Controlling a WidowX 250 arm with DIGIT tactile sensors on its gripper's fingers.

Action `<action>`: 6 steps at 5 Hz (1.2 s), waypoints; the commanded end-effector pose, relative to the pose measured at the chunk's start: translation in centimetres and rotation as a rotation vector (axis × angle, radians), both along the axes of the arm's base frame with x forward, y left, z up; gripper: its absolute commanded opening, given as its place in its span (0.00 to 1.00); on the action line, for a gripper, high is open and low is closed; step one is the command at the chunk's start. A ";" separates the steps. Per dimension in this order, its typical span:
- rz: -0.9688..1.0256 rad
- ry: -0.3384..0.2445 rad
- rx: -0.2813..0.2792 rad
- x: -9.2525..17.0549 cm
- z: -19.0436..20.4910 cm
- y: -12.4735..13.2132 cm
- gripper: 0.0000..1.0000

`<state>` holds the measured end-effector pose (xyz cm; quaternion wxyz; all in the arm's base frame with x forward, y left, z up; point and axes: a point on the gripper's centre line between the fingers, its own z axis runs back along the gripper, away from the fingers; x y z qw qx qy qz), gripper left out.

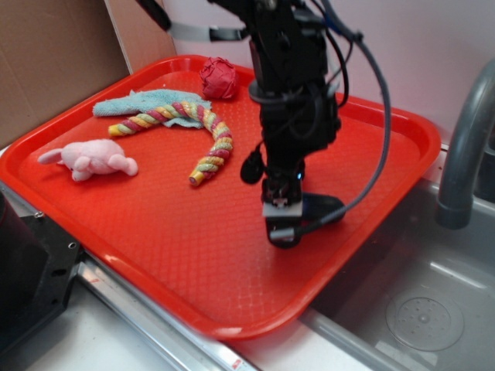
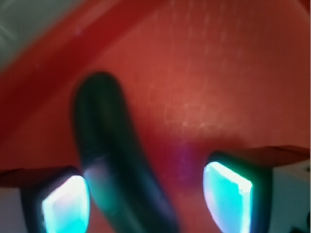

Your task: Grab the plastic pickle.

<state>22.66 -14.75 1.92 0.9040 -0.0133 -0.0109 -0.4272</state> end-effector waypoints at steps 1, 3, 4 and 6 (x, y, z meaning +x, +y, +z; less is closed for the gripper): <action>-0.021 0.002 -0.001 -1.2 -1.1 -0.6 0.00; 0.049 -0.025 -0.031 -2.1 3.4 0.5 0.00; 0.210 -0.067 -0.078 -3.7 8.2 4.7 0.00; 0.707 -0.153 -0.088 -6.9 17.9 11.7 0.00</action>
